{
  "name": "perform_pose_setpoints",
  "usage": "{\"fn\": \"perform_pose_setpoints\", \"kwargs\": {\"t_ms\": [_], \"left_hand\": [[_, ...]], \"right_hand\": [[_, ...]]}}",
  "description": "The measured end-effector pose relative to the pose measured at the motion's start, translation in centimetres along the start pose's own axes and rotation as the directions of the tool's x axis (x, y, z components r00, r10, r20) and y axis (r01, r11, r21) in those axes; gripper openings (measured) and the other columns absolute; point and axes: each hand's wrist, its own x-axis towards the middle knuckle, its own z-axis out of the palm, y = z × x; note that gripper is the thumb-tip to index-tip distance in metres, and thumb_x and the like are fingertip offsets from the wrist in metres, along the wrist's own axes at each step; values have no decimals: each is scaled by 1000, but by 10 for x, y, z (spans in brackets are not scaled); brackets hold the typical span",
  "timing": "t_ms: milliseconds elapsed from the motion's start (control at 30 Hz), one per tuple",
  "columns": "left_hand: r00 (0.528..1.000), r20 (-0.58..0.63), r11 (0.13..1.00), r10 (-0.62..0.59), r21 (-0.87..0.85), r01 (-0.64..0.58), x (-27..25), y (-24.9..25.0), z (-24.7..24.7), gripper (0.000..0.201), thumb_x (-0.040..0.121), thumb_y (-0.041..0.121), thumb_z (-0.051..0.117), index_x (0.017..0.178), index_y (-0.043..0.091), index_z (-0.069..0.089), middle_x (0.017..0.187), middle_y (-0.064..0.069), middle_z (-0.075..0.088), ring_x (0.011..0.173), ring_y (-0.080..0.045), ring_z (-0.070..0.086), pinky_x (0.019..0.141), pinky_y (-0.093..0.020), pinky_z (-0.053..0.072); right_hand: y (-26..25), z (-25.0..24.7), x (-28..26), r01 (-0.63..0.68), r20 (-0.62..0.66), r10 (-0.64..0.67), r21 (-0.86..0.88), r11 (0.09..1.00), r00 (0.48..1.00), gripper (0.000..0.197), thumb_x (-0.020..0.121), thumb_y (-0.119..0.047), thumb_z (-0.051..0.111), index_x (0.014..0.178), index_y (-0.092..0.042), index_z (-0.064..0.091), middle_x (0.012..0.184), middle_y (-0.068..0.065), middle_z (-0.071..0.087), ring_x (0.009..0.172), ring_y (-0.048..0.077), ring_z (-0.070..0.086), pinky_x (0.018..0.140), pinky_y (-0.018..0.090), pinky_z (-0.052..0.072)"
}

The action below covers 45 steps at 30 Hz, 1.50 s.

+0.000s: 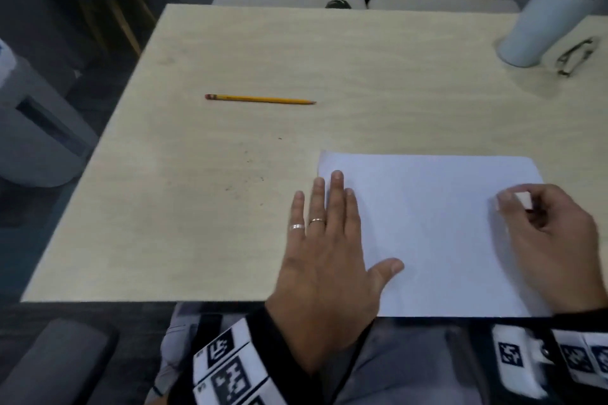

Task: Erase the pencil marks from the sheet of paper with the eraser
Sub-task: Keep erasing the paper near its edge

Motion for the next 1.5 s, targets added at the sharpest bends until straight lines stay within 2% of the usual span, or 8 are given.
{"fn": "perform_pose_setpoints", "kwargs": {"t_ms": [133,333,467,667,800,1067,1267,1500], "left_hand": [[973,-71,974,220,-47,-223,6,-4,27,87,105,73,14,169,15,8,176,-1,-9,162,-26,-14,129,-52,4],[964,-134,973,231,12,-232,12,-6,29,85,107,71,16,164,9,32,174,-11,19,161,-37,15,127,-59,24],[961,-190,979,201,-8,-206,23,-3,26,72,105,67,33,149,12,50,162,-11,43,149,-42,38,122,-59,29],[947,-255,978,196,-18,-207,21,-3,28,73,106,66,34,160,18,43,164,-10,40,151,-37,36,125,-55,24],[945,-288,982,152,-62,-177,21,0,30,72,105,62,39,157,12,48,171,-17,27,158,-38,25,126,-57,21],[966,-186,982,180,-21,-187,38,13,23,83,104,64,24,162,5,28,176,-13,-5,162,-32,-11,129,-58,6],[967,-155,979,202,7,-204,38,12,22,98,99,78,18,169,10,7,176,-10,-12,161,-31,-19,129,-58,2],[964,-156,976,215,0,-217,36,10,21,99,99,78,16,168,9,4,175,-13,-13,160,-32,-20,129,-58,1]], "right_hand": [[-7,9,-1,18,-6,-18,61,998,1000,7,105,-27,67,102,-21,71,66,-16,57,59,5,49,60,15,39],[-11,-12,-9,-32,-96,53,206,978,994,17,105,-30,69,114,-17,73,100,7,75,82,14,65,74,24,55],[-25,-27,-30,-18,-92,31,142,990,995,16,103,-28,72,114,-18,72,98,0,76,76,7,65,70,16,53],[-15,-16,-67,-15,-17,14,-53,998,1000,9,99,-28,73,107,-24,71,95,-7,72,74,12,64,67,15,48],[-10,-4,-52,53,-9,-54,-67,996,999,11,101,-29,69,108,-19,71,94,-2,69,75,17,61,71,34,52],[-43,0,-57,88,46,-89,28,996,995,8,96,-25,77,102,-23,73,82,-14,68,70,12,63,66,13,46],[-51,12,-66,288,195,-266,-99,952,944,8,92,-16,81,87,-19,75,78,-8,64,77,17,58,72,22,43],[-55,6,-64,253,141,-235,-129,959,962,13,89,-18,83,79,-19,75,70,-12,65,74,14,58,70,25,44]]}}
